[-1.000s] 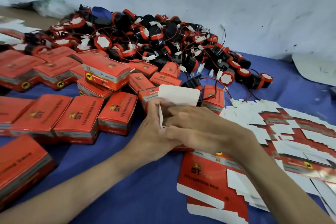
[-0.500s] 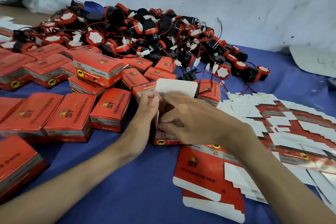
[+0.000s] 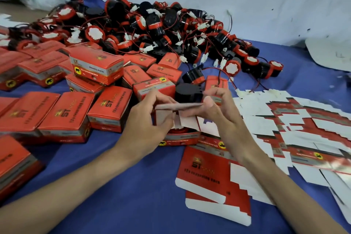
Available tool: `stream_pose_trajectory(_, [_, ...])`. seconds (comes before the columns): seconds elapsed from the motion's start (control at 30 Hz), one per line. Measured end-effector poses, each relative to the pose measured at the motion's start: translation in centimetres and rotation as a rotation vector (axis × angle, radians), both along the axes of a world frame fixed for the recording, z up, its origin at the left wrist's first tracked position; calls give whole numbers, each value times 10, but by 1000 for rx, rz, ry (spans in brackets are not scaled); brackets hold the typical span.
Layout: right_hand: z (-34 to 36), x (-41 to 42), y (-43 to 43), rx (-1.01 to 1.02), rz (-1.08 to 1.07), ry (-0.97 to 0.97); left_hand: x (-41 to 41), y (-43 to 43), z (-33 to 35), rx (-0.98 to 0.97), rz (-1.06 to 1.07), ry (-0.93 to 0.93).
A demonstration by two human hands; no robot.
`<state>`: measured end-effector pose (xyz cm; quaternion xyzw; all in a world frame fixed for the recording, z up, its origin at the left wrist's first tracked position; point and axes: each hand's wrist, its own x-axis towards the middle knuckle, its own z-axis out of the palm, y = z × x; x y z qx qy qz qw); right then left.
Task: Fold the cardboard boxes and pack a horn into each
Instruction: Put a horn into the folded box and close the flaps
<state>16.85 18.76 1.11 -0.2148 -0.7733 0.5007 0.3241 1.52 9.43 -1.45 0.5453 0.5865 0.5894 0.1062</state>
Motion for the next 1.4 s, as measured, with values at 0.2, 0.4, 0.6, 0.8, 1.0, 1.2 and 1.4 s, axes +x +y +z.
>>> stream_pose_trajectory(0.2, [-8,1,-4,118,11,-35,-7,-5,0,-7,-55,247])
stream_pose_trajectory(0.4, [-14,5,-3,234,-68,-67,-19,-6,6,-15,-183,468])
stream_pose_trajectory(0.6, [-18,8,-1,621,-117,-80,-21,-3,4,89,-164,615])
stream_pose_trajectory(0.8, [-21,13,4,945,-66,-148,-24,-1,-2,130,-178,615])
stream_pose_trajectory(1.0, [-14,14,-9,1094,-125,-251,-26,-1,-9,172,-182,676])
stream_pose_trajectory(1.2, [8,20,-28,1246,-314,-447,-26,0,-10,207,-167,718])
stream_pose_trajectory(1.4, [4,32,-8,1399,-95,-440,-28,2,-8,232,-131,830])
